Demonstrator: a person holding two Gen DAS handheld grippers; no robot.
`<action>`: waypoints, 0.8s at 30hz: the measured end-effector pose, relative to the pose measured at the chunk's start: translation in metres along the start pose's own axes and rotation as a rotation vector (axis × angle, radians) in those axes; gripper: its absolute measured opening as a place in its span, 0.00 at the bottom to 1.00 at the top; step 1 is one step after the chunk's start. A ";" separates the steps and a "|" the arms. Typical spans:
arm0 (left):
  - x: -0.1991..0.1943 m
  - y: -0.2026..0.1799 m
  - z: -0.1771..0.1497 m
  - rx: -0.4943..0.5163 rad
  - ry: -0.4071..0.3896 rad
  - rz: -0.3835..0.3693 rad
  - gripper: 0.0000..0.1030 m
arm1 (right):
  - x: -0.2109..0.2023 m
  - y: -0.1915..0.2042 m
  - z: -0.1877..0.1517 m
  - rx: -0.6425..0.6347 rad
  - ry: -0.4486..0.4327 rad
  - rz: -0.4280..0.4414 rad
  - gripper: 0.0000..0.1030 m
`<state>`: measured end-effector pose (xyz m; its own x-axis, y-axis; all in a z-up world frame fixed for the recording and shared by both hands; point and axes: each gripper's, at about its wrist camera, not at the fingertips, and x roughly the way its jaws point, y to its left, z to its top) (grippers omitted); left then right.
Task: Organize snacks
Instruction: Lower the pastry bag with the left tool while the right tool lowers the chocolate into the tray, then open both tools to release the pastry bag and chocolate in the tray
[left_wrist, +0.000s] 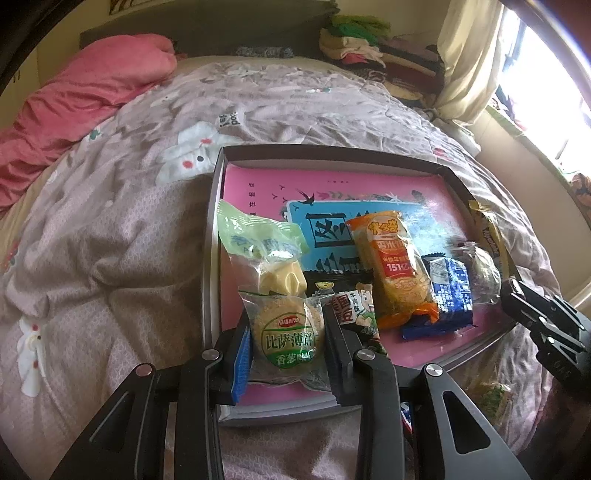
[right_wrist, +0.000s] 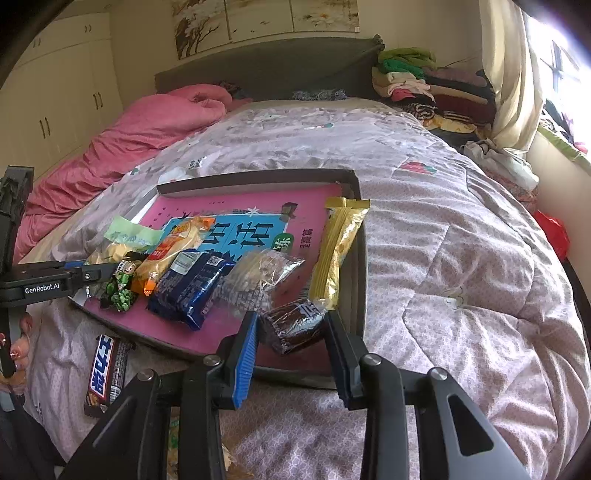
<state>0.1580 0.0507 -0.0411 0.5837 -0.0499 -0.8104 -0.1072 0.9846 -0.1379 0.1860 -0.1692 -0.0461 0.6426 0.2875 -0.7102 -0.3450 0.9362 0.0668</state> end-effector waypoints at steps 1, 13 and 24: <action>0.000 0.000 0.000 0.002 -0.001 0.004 0.34 | -0.001 0.000 0.000 0.001 -0.002 -0.004 0.36; -0.001 -0.005 -0.002 0.028 -0.009 0.031 0.34 | -0.003 -0.002 -0.002 0.015 -0.002 0.006 0.36; -0.003 -0.013 -0.004 0.036 -0.006 0.026 0.34 | -0.004 -0.001 -0.001 0.034 0.003 0.017 0.36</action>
<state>0.1542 0.0371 -0.0392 0.5858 -0.0238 -0.8101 -0.0929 0.9910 -0.0963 0.1831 -0.1720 -0.0445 0.6346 0.3024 -0.7113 -0.3324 0.9376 0.1021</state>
